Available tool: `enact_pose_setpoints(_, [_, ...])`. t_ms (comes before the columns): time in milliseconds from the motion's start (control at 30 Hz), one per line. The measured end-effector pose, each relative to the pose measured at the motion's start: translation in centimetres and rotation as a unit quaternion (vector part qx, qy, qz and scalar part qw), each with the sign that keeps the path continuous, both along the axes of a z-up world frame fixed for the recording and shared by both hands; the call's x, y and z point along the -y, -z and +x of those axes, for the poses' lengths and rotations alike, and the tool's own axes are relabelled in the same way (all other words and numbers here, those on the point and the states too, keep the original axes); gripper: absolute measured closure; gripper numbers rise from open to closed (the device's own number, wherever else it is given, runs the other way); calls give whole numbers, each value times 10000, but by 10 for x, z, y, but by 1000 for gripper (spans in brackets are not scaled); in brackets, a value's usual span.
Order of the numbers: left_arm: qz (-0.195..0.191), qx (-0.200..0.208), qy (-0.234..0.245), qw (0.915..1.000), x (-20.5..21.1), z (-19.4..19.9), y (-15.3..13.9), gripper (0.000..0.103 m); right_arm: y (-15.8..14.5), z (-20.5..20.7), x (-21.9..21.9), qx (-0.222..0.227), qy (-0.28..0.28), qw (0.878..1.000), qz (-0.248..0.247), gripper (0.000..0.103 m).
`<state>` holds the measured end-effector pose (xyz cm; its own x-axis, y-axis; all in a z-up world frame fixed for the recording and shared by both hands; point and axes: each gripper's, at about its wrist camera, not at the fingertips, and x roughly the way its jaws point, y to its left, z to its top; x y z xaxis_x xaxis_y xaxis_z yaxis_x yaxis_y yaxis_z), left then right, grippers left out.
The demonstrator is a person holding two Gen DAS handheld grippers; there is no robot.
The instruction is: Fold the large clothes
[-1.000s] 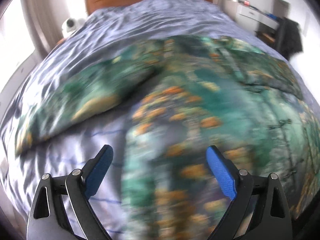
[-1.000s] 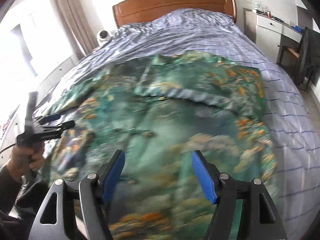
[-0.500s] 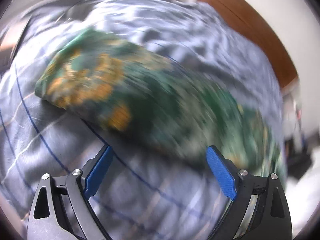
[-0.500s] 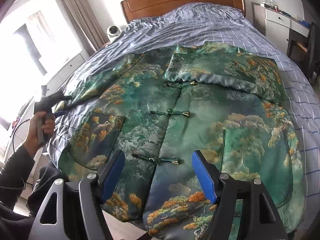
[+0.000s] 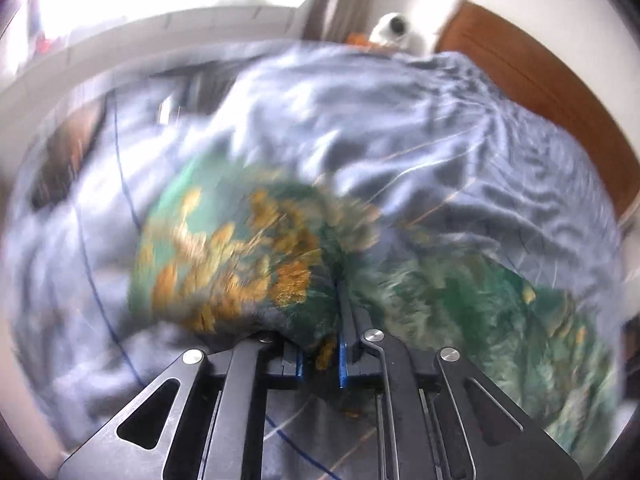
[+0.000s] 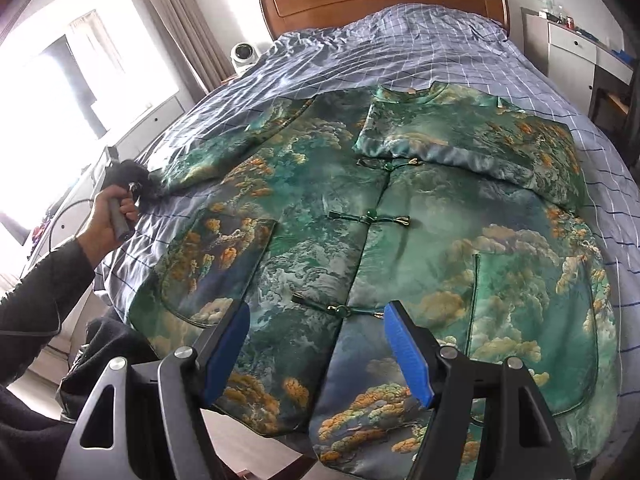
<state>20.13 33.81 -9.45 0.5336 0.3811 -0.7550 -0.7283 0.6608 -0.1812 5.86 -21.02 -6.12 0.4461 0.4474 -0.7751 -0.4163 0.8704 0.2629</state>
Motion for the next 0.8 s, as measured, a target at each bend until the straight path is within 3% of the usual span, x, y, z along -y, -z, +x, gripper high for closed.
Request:
enact_pose_setpoints(67, [715,-87,477,9963,32,14,-26,93,1,-1,2,-5,18,10000,68,32])
enact_pose_setpoints(133, [1492,-105,1052,9831,73,24,-53,93,3,-2,4,-34,61,9999,132,32])
enact_pose_setpoints(200, [2175,-33,1715,9609,123,31,-77,93,5,-2,8,-55,123,9997,206,32])
enact_pose_setpoints(333, [2886,111,2841,9143,216,35,-97,93,2,-4,18,-4,298,9988,388,32])
enact_pose_setpoints(500, [3135,-82,3840,8684,304,43,-76,92,-2,-9,32,50,499,9973,536,32])
enact_pose_setpoints(567, [3147,-246,4124,8546,332,44,-55,82,-2,-12,39,65,574,9968,559,32])
enact_pose_setpoints(600, [3122,-301,4216,8508,344,42,-47,80,-2,-13,42,68,609,9965,569,32])
enact_pose_setpoints(667, [2927,-459,4440,8456,360,35,-25,47,-2,-14,48,59,676,9960,581,32])
enact_pose_setpoints(733, [2763,-528,4580,8432,372,23,-13,30,-2,-12,54,36,738,9956,568,32])
enact_pose_setpoints(800, [2652,-605,4738,8376,376,6,-1,29,-4,-10,58,58,793,9955,516,32])
